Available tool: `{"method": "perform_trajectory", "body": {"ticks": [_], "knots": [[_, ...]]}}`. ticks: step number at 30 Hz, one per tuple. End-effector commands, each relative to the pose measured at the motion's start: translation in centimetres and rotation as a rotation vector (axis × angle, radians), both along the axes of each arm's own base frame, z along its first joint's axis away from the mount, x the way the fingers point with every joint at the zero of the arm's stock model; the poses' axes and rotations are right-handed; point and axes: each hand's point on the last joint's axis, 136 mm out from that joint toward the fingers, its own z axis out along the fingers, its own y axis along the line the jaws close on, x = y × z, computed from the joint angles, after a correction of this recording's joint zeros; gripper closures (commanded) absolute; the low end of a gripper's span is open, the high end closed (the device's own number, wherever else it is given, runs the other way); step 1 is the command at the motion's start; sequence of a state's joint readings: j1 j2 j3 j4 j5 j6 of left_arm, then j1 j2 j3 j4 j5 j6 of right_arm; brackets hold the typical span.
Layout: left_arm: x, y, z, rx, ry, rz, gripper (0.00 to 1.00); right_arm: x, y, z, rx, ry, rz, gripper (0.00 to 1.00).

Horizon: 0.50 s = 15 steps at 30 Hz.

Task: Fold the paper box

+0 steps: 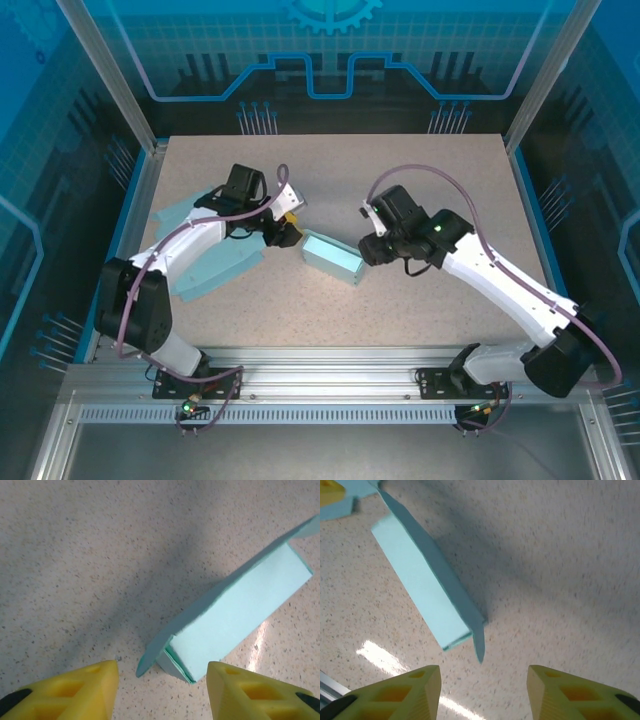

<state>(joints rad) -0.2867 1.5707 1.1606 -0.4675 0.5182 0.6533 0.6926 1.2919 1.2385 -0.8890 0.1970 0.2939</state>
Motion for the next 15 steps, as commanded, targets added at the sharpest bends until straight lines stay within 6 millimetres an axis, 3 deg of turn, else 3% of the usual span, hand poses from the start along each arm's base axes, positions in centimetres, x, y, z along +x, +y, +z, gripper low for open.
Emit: {"method": "perform_trajectory", "body": {"ticks": [1,15], "knots": [[-0.4,0.2,-0.4,0.018,0.03,-0.032,0.48,-0.7,-0.6,-0.6,0.095,0.03,-0.133,0.49],[1.2,-0.5,-1.4,0.011,0.079,-0.02,0.48,-1.1,0.1,-5.1,0.081,0.164,-0.206,0.52]]}}
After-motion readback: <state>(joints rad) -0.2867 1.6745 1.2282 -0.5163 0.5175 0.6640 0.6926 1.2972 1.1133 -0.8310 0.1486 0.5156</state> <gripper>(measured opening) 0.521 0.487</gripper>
